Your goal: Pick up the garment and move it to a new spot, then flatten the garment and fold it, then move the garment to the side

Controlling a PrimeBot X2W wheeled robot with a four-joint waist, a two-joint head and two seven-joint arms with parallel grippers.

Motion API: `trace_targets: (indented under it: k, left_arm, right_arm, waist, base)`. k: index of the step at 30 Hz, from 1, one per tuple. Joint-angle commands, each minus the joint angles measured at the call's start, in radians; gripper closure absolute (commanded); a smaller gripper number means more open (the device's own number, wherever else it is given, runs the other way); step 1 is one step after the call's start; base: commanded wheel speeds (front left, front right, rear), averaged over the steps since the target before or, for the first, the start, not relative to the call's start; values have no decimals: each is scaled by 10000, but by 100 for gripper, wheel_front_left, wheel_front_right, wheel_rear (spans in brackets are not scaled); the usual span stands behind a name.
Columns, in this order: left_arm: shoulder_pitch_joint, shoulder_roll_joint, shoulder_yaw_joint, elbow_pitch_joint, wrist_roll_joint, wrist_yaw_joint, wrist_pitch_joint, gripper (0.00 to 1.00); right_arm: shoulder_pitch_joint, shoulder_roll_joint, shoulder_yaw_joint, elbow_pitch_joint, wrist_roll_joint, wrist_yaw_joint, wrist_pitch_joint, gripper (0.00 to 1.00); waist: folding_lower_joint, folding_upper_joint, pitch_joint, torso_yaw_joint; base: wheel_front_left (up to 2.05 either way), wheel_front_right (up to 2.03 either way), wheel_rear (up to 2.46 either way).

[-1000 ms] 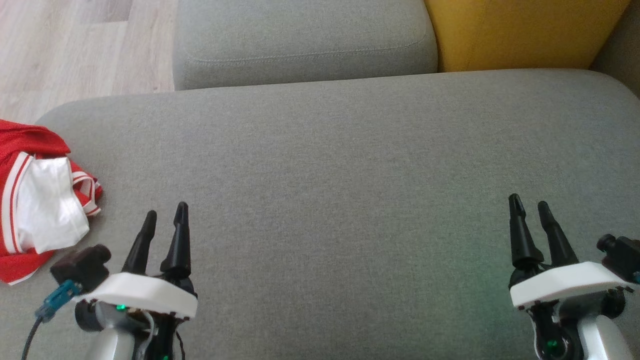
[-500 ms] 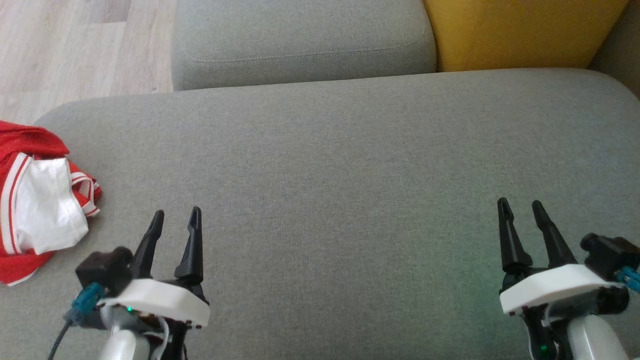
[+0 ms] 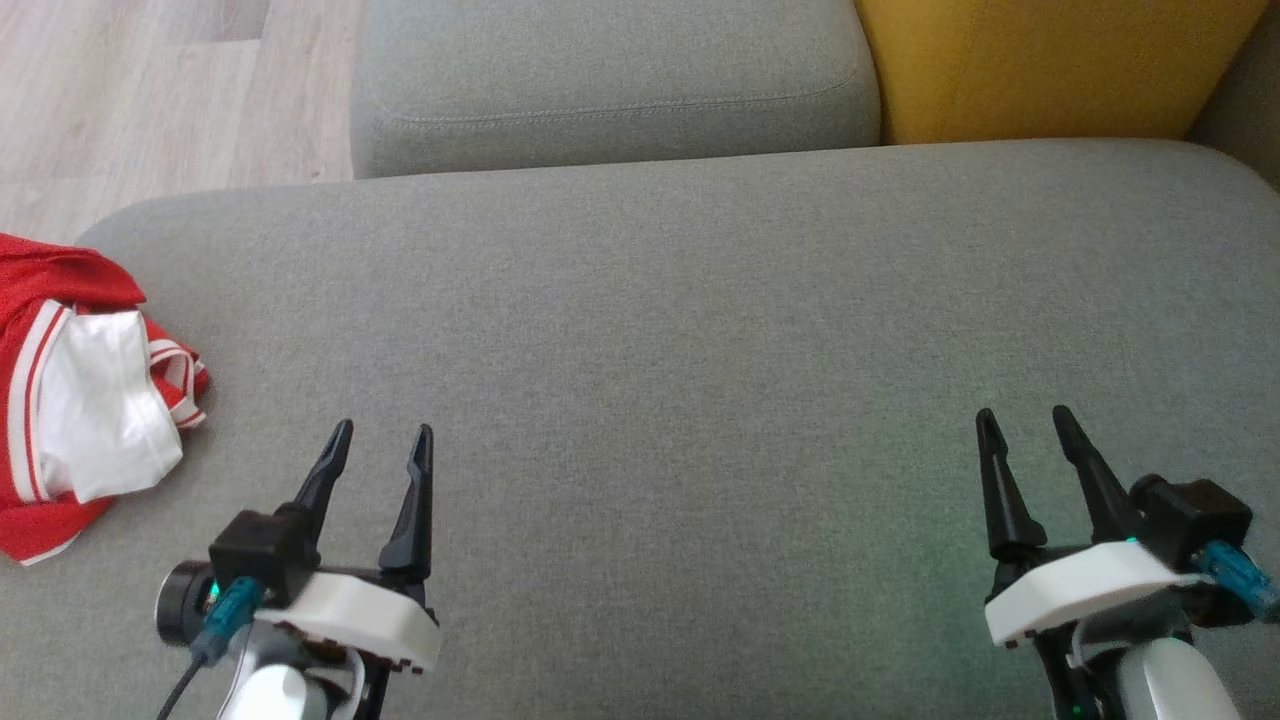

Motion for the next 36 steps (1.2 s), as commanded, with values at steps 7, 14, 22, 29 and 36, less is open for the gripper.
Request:
trace_targets:
  k: [7,14,22,29,36]
  left_arm:
    - [-255,69,370,-96,568,195,-362,0]
    - [-233,6,440,34,1087,327,-568,0]
    - [-201,-102,566,321,957,287,-630,0]
    - [-217,-101,558,456,925,304,-630,0]
    - [-291,-67,524,554,911,303,-630,0]
  right_arm:
    - [-238,102,43,-554,-607,71,-284,0]
    - [-219,155,18,-586,-992,76,-355,0]
    - [-219,179,-14,-541,-820,77,-378,0]
    - [-206,186,-38,-498,-821,77,-376,0]
    - [-193,187,-68,-456,-806,77,-392,0]
  waist:
    - [0,0,28,30]
    - [0,0,60,39]
    - [0,0,86,49]
    - [0,0,101,65]
    - [0,0,123,122]
  base:
    - [0,0,0]
    - [0,0,0]
    - [0,0,0]
    - [0,0,0]
    - [0,0,0]
